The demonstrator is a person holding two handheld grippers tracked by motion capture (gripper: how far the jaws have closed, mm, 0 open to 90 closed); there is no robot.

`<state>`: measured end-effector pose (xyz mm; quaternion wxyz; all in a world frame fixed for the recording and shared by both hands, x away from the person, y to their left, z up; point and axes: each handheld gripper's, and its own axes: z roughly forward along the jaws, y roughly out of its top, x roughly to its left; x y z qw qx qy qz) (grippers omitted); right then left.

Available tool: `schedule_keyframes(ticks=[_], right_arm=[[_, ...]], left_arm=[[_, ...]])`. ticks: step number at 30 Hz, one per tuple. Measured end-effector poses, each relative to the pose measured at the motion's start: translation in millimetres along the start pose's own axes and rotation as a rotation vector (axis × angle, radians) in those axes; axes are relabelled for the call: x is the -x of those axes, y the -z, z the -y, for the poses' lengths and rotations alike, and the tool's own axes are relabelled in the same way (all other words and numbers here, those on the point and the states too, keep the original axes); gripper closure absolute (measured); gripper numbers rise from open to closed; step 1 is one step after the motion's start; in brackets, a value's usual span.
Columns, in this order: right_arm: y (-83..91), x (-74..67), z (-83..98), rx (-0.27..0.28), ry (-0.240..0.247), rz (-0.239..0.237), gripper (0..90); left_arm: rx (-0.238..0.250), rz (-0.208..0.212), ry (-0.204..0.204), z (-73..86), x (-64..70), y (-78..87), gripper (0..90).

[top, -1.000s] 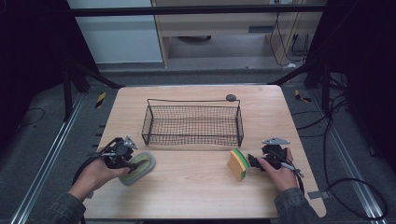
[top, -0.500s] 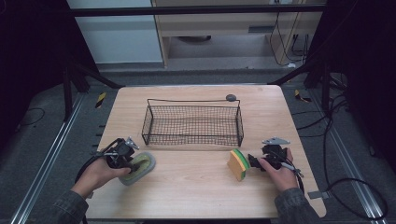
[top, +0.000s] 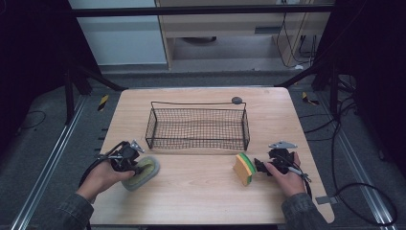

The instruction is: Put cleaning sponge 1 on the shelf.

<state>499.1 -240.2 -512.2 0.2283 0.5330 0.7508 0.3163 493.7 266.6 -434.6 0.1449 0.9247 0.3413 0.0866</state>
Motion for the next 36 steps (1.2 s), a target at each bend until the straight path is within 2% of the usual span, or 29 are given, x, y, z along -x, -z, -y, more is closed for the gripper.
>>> schedule_keyframes(ticks=[4,5,7,10,12,13,15,20,21,24,25,30,36], right_arm=[[0.0,0.0,0.0,0.000,0.000,0.000,0.6],[0.0,-0.1,0.0,0.001,0.000,0.000,0.6],[0.0,-0.2,0.0,0.001,-0.002,0.000,0.6],[0.1,-0.4,0.1,0.002,-0.004,-0.002,0.6],[0.1,-0.4,0.3,0.003,-0.005,-0.002,0.6],[0.1,-0.4,0.3,0.004,-0.005,-0.002,0.6],[0.1,-0.3,0.7,0.007,-0.003,-0.002,0.6],[0.3,-0.4,0.8,0.008,-0.006,-0.005,0.6],[0.1,-0.4,0.8,0.008,-0.004,-0.002,0.6],[0.2,-0.4,0.8,0.008,-0.005,-0.003,0.6],[0.2,-0.4,0.8,0.008,-0.004,-0.003,0.6],[0.2,-0.4,0.8,0.008,-0.005,-0.003,0.6],[0.2,-0.5,0.9,0.009,-0.004,-0.002,0.7]], left_arm=[[-0.007,0.002,-0.006,-1.6,0.6,-1.6,65.5],[-0.012,0.004,-0.010,-2.1,0.8,-1.6,69.1],[-0.009,0.007,-0.017,-2.5,1.6,-0.8,70.3],[-0.005,-0.014,-0.041,-2.1,3.3,2.7,70.5],[0.018,-0.022,-0.045,-0.6,4.1,7.0,70.6],[0.047,-0.028,-0.049,0.6,5.5,12.0,70.6],[0.054,-0.030,-0.053,0.8,6.0,14.0,70.6],[0.103,-0.031,-0.096,0.4,11.6,26.7,70.5],[0.127,-0.033,-0.109,0.7,15.0,32.7,70.6],[0.143,-0.029,-0.118,0.5,17.8,37.5,70.5],[0.146,-0.043,-0.141,-1.0,21.0,41.8,70.6],[0.161,-0.076,-0.173,-6.6,25.1,50.3,70.6],[0.202,-0.106,-0.194,-16.9,25.0,59.6,70.7]])
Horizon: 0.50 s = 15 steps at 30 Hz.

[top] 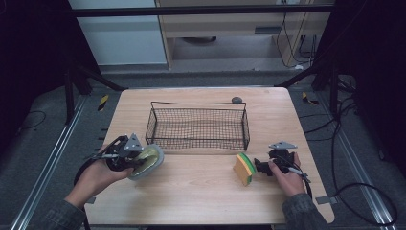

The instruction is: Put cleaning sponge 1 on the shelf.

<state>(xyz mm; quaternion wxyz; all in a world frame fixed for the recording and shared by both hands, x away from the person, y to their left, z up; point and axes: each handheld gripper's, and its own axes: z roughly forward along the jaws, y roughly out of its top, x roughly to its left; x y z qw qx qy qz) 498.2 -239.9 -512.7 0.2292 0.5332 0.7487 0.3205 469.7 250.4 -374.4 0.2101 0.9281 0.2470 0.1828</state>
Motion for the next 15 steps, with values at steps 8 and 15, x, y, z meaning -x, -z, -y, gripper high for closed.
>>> schedule_keyframes(ticks=[8,15], right_arm=[[0.0,0.0,0.0,0.000,0.000,0.001,0.7],[0.0,-0.1,-0.1,-0.001,-0.002,-0.002,0.5]], left_arm=[[0.007,-0.033,-0.040,-16.8,-4.2,7.6,70.7],[0.032,-0.044,-0.059,-33.1,-19.1,12.8,70.7]])
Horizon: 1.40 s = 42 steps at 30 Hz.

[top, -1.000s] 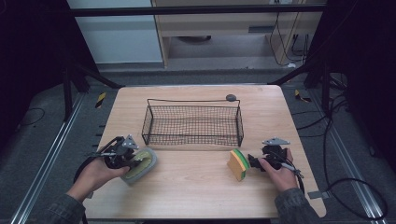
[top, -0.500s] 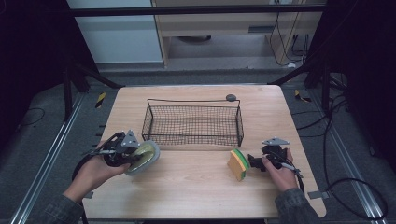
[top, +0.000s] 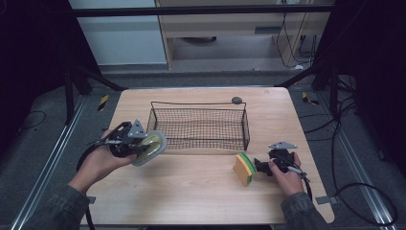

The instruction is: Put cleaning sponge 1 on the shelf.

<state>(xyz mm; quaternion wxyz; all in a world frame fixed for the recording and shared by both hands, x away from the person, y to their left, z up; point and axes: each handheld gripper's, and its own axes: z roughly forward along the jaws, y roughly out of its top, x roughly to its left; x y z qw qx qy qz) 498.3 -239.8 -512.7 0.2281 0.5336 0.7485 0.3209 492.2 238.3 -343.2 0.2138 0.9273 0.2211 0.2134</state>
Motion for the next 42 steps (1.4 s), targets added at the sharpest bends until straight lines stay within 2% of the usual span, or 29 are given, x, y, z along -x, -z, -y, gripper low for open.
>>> schedule_keyframes(ticks=[9,15,16,20,21,23,25,26,27,28,33,38,42], right_arm=[[-2.3,0.0,-2.5,-0.005,0.002,0.002,0.4],[-3.3,0.5,-3.1,-0.002,0.007,0.002,0.4],[-2.8,0.2,-2.9,-0.003,0.002,0.000,0.4],[-2.1,0.1,-1.9,-0.002,0.006,0.001,0.4],[-1.7,0.1,-1.4,-0.001,0.005,-0.003,0.5],[-1.3,0.2,-1.1,-0.002,0.008,-0.004,0.5],[0.5,0.1,0.6,0.000,0.010,-0.004,0.7],[1.1,-0.1,1.1,0.000,0.009,-0.005,0.7],[1.1,-0.1,1.1,0.000,0.009,-0.005,0.7],[2.3,0.0,2.5,0.000,0.011,-0.002,0.7],[4.6,-0.4,4.9,0.002,0.009,-0.001,0.7],[4.7,-0.1,4.6,0.000,0.010,-0.006,0.5],[4.7,-0.6,4.9,0.000,0.008,-0.001,0.7]], left_arm=[[0.014,-0.030,-0.050,-21.2,-17.5,10.1,70.7],[0.026,-0.027,-0.080,-33.0,-24.6,5.4,70.7],[0.013,-0.025,-0.108,-36.6,-26.2,3.9,70.7],[0.016,-0.020,-0.135,-41.8,-29.7,-0.2,70.7],[0.013,-0.045,-0.141,-44.7,-33.3,-2.6,70.7],[0.016,-0.058,-0.136,-46.1,-35.0,-3.1,70.8],[0.028,-0.099,-0.140,-51.0,-36.9,-3.1,70.8],[0.033,-0.114,-0.159,-53.0,-36.5,-2.4,70.8],[0.033,-0.114,-0.159,-53.0,-36.5,-2.4,70.8],[0.047,-0.135,-0.188,-56.4,-35.1,-1.7,70.7],[0.045,-0.160,-0.220,-58.9,-35.8,-1.5,70.8],[0.032,-0.196,-0.260,-56.4,-42.1,-8.7,70.8],[0.039,-0.203,-0.255,-57.4,-46.3,-11.6,70.8]])
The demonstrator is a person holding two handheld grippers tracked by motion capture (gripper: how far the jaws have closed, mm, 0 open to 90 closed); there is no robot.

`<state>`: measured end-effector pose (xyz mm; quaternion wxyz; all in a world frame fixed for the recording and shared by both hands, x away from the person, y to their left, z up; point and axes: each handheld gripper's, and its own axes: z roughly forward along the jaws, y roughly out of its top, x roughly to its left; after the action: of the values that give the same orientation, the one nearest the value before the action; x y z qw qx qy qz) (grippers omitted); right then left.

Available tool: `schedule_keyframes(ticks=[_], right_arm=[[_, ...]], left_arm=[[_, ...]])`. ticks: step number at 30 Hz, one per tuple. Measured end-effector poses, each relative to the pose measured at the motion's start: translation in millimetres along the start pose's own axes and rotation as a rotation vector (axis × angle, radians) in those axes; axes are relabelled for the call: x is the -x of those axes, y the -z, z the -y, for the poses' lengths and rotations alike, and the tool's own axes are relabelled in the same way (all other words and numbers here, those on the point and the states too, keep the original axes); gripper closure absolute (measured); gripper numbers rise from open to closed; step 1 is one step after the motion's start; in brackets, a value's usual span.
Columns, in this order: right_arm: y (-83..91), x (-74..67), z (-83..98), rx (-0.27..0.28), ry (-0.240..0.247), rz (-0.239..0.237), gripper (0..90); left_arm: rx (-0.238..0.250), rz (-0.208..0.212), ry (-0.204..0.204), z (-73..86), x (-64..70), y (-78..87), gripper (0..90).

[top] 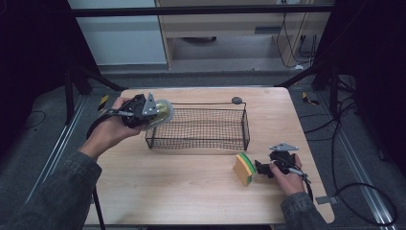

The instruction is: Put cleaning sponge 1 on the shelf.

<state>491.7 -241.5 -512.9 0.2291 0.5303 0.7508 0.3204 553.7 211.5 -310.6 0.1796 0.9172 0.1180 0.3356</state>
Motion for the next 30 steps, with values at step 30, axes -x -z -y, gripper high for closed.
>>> schedule_keyframes(ticks=[30], right_arm=[[0.3,0.1,0.2,0.001,0.002,-0.001,0.6]], left_arm=[[0.030,-0.018,-0.138,-26.1,2.2,-32.2,70.7]])
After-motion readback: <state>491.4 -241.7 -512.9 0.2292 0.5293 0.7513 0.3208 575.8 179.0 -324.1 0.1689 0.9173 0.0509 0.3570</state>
